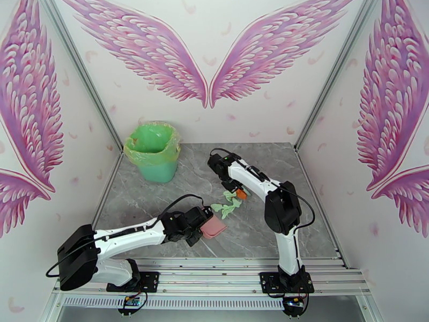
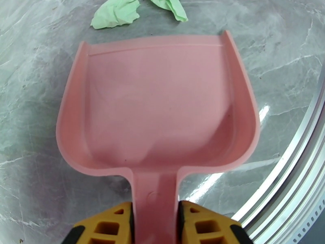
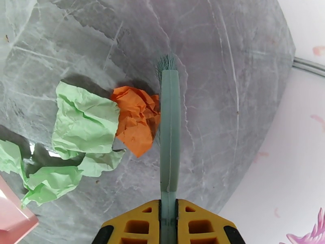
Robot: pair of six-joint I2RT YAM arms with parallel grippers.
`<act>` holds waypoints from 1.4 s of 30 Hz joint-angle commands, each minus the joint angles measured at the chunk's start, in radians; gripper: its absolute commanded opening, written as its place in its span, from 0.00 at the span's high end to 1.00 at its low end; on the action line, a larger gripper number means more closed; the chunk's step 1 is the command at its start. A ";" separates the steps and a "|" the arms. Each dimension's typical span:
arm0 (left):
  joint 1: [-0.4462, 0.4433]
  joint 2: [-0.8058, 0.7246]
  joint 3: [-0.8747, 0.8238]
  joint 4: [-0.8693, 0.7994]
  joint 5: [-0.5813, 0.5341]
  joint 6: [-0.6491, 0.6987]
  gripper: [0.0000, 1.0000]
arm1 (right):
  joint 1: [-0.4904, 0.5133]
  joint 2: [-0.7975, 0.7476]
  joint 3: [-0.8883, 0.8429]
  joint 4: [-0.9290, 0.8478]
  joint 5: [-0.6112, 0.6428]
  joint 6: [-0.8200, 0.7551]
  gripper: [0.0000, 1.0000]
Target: Sweep away the paper scraps from the table
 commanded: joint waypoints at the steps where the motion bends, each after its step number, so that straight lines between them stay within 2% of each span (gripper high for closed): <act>1: 0.011 0.038 0.030 -0.002 0.021 0.018 1.00 | 0.022 0.017 -0.027 -0.023 0.003 -0.017 1.00; 14: 0.033 0.105 0.069 0.020 0.036 0.044 1.00 | 0.097 -0.007 -0.062 -0.018 -0.106 -0.006 1.00; 32: 0.050 0.200 0.064 0.138 0.049 0.048 1.00 | 0.238 -0.142 -0.151 -0.015 -0.276 0.120 1.00; 42: 0.050 0.208 0.037 0.237 0.067 0.044 1.00 | 0.244 -0.248 -0.169 0.024 -0.367 0.193 1.00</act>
